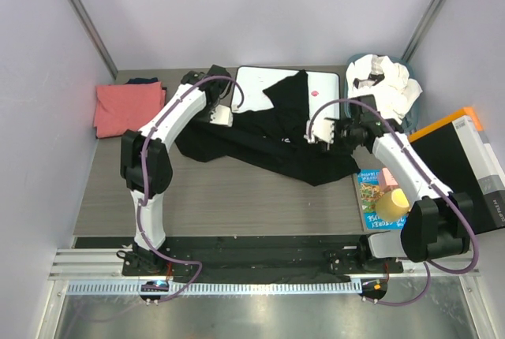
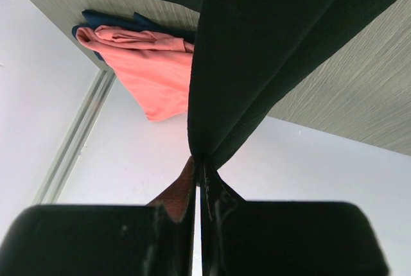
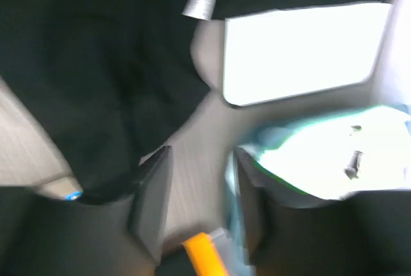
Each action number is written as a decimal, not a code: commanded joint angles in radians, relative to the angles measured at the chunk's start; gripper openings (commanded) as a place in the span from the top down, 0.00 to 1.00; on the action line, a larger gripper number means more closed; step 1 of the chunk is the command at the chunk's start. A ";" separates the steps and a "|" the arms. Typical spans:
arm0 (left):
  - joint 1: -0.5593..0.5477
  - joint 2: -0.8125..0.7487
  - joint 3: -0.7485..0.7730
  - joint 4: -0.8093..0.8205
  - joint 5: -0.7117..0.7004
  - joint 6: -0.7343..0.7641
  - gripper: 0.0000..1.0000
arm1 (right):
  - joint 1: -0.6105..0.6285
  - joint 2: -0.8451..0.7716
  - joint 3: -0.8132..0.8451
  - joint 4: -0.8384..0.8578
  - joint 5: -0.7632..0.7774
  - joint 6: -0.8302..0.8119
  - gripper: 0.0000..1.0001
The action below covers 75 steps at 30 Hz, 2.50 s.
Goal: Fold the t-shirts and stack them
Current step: Flatten out the tshirt
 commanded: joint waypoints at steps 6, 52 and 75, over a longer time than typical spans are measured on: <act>0.004 0.015 0.027 -0.021 -0.020 -0.011 1.00 | 0.112 -0.077 -0.380 0.120 -0.029 -0.033 0.34; 0.042 -0.005 0.033 -0.047 0.021 0.010 1.00 | 0.096 0.495 0.489 -0.368 0.050 -0.126 0.94; 0.039 0.056 0.064 -0.074 0.037 -0.033 1.00 | 0.058 0.363 0.239 0.343 0.253 0.125 0.48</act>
